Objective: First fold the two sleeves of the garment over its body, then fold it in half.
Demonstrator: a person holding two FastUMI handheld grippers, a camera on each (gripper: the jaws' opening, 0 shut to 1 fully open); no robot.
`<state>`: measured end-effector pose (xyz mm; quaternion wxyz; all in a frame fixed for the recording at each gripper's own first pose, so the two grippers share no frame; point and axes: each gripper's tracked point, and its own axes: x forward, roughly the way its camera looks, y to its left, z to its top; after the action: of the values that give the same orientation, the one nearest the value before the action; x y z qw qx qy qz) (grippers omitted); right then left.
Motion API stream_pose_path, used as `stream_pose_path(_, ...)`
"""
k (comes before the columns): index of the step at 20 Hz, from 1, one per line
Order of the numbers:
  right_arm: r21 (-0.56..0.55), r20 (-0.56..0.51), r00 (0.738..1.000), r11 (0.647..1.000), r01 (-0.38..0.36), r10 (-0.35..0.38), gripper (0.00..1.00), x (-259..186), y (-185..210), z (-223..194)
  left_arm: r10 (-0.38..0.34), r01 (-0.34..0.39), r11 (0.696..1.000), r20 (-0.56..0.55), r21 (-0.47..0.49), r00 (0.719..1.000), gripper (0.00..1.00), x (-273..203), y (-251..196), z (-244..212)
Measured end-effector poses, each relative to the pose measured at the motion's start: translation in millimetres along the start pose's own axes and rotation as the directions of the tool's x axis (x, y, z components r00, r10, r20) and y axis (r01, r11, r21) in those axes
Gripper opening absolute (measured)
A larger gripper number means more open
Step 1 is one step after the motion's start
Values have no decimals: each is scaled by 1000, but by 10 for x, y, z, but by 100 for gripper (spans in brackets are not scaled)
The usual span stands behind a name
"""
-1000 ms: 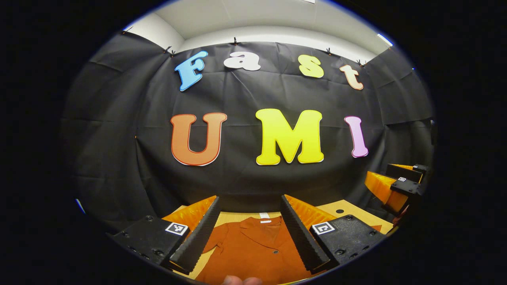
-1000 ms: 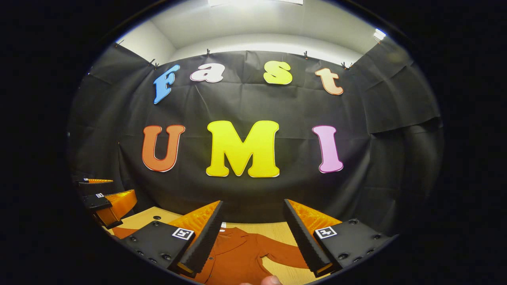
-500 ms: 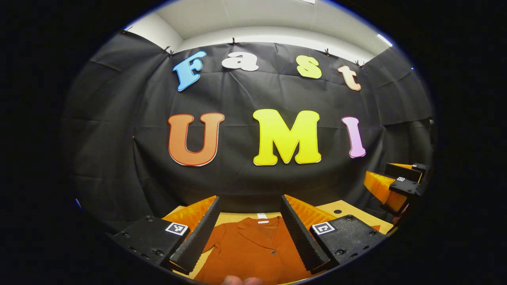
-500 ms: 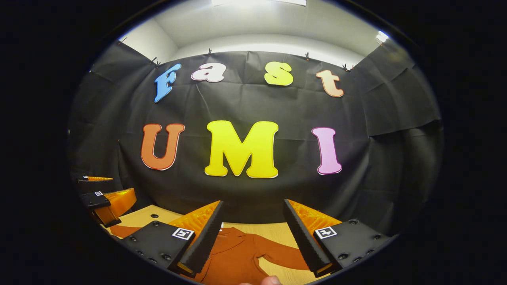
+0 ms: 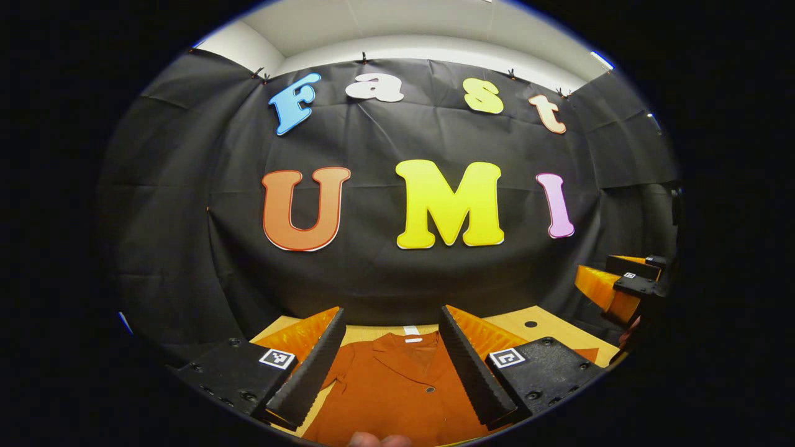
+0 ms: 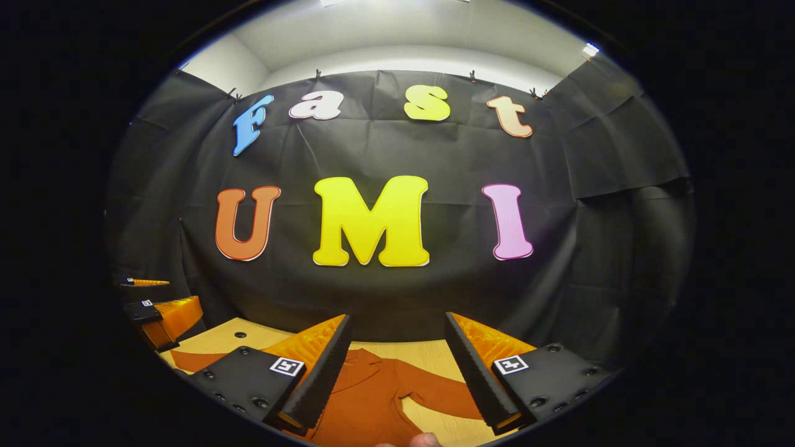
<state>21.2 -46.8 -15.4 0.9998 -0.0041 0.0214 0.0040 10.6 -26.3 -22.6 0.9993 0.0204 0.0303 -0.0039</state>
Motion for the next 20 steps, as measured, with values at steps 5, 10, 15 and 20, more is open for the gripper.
stream_pose_path(5,-40,-37,997,997,62,-64,93,18,-593,-221,-25,27,999,-61,22,998,98,-46,-103,-209)
stream_pose_path(10,-51,-117,980,986,157,-162,95,75,-1463,-710,-40,44,998,-110,36,993,98,-70,-286,-372)
stream_pose_path(15,-23,-232,942,969,244,-243,95,168,-2175,-1310,-28,34,999,-152,40,988,98,27,-455,-464)
stream_pose_path(20,-32,-373,902,974,223,-219,95,318,-2515,-2034,5,1,999,-192,33,981,98,198,-586,-542)
